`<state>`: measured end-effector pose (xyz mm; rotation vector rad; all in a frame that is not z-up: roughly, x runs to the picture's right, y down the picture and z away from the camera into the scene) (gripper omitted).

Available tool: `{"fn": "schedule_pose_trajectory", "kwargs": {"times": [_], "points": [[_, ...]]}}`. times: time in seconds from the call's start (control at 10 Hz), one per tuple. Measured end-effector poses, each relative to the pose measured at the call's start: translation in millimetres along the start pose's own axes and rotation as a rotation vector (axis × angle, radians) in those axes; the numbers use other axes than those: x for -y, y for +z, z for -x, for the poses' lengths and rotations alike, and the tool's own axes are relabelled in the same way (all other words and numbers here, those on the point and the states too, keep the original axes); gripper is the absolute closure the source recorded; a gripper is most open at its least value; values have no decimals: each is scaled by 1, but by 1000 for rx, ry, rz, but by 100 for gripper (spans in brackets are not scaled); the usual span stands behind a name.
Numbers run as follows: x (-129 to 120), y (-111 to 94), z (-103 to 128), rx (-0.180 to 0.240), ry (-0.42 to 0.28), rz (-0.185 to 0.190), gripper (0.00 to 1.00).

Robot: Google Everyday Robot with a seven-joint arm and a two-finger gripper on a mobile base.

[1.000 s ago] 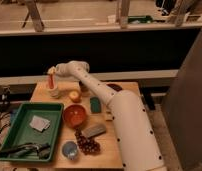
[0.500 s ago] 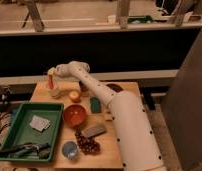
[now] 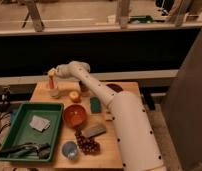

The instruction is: Place pepper in paper cup

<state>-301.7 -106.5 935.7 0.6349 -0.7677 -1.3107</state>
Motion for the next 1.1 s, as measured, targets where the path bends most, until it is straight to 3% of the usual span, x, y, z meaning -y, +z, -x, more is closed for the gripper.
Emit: {"fn": "schedule_pose_trajectory", "kwargs": {"times": [0.4,0.5,0.6,0.8,1.1], "points": [[1,3,4,7,-14,-10,50],[2,2,6,9,-17,-10,45],[3,-1,7,11,-15,-11,45],[-2,-8,6,8,-15,-7,57],[3,-8,10,13,-20,-14,58]]}}
